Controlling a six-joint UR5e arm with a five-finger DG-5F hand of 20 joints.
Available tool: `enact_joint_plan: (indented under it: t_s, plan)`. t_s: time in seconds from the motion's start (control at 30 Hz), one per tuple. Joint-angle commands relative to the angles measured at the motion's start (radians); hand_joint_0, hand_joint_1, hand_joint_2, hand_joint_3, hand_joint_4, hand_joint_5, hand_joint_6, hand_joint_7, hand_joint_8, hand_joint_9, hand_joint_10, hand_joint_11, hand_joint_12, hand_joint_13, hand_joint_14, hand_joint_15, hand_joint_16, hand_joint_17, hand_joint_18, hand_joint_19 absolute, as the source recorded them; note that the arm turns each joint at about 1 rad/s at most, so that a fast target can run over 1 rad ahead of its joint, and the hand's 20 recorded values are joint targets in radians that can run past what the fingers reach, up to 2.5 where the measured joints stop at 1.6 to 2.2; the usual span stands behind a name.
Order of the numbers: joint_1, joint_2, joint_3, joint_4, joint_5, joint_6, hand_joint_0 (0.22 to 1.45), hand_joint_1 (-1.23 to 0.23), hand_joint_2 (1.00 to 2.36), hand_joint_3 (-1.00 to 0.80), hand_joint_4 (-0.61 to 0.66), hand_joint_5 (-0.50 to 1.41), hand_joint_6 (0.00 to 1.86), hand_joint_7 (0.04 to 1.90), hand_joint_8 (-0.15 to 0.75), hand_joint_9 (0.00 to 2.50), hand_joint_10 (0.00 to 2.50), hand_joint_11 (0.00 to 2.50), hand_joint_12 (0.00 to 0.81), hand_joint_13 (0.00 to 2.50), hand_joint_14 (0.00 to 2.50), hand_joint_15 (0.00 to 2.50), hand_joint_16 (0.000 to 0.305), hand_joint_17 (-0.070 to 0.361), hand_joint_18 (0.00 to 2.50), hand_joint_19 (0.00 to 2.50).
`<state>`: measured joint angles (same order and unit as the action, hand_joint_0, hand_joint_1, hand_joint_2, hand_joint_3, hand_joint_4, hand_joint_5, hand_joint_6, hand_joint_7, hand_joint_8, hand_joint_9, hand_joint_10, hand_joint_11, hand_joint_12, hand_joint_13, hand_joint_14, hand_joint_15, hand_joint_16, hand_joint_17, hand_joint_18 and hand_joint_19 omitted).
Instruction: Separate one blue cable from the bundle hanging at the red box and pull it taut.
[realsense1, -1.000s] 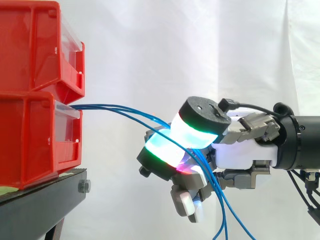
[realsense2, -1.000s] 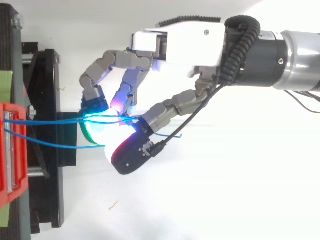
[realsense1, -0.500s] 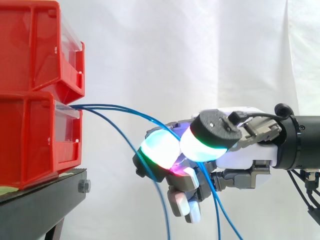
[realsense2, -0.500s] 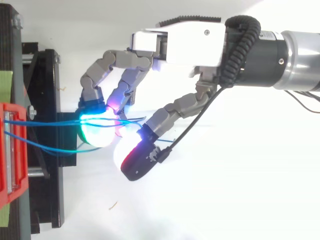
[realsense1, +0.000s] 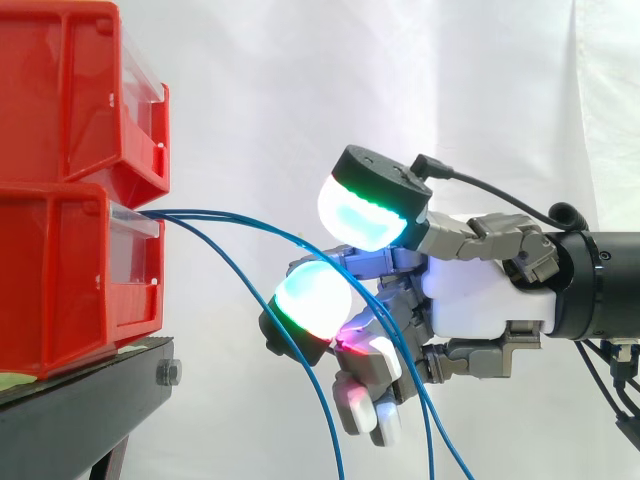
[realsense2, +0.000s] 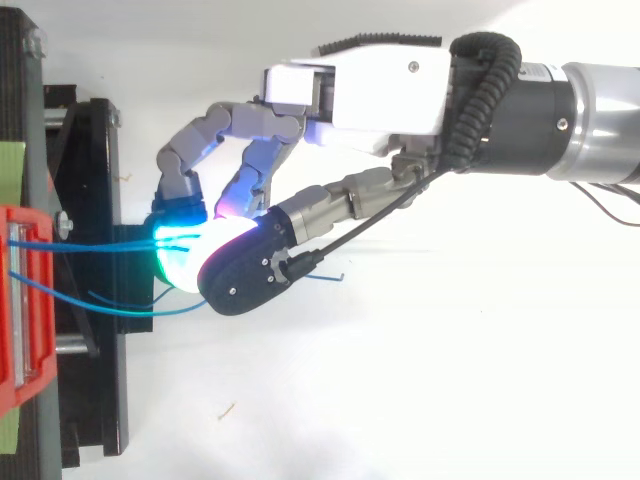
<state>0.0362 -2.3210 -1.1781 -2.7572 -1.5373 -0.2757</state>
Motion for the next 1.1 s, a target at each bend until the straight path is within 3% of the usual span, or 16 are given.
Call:
enact_joint_plan:
  t_s: [0.0,0.13,0.37,0.47,0.53,0.7,0.83,0.93,1.07]
  plan:
    - [-0.001,0.000,0.000,0.001,0.002,0.001,0.60,-0.49,1.01,-0.39,0.06,-0.12,0.80,1.06,0.304,1.09,0.02,1.00,0.364,0.95,0.03,0.69,0.050,0.111,0.81,0.82]
    - [0.001,0.000,0.000,0.001,0.000,0.000,0.58,-0.61,1.01,-0.20,0.08,-0.14,0.85,1.06,0.363,1.12,0.02,1.07,0.414,1.00,0.02,0.67,0.061,0.137,0.91,0.75]
    - [0.002,0.000,0.000,0.001,0.000,-0.002,0.59,-0.72,1.01,-0.11,0.09,-0.15,0.89,1.07,0.367,1.09,0.02,1.09,0.427,1.00,0.02,0.67,0.063,0.142,0.93,0.74]
    - [0.002,0.000,-0.002,0.001,0.002,-0.002,0.60,-0.75,1.01,-0.12,0.06,-0.16,0.91,1.06,0.352,1.06,0.02,1.10,0.411,0.98,0.02,0.68,0.061,0.137,0.90,0.74]
    - [0.002,0.000,0.000,-0.002,0.002,0.000,0.64,-0.83,1.01,-0.18,0.02,-0.18,0.91,1.14,0.329,1.03,0.02,1.11,0.392,0.96,0.02,0.68,0.056,0.126,0.87,0.75]
    - [0.002,0.000,0.000,0.001,0.000,-0.002,0.70,-0.87,1.01,-0.32,0.00,-0.18,0.91,1.21,0.311,1.02,0.02,1.12,0.368,0.94,0.03,0.68,0.052,0.118,0.86,0.72]
    - [0.002,0.000,0.000,0.001,0.000,-0.003,0.68,-0.85,1.00,-0.50,0.07,-0.18,0.92,1.11,0.313,1.02,0.02,1.12,0.364,0.94,0.03,0.67,0.051,0.116,0.87,0.72]
    - [0.005,0.000,0.000,0.001,0.002,-0.003,0.55,-0.68,1.00,-0.50,0.09,-0.17,0.91,1.05,0.323,1.07,0.02,1.11,0.370,0.96,0.03,0.67,0.053,0.119,0.89,0.74]
    - [0.007,0.000,0.000,0.001,0.006,-0.003,0.52,-0.54,1.00,-0.50,0.08,-0.15,0.90,1.04,0.330,1.10,0.02,1.11,0.377,0.98,0.02,0.67,0.054,0.121,0.91,0.75]
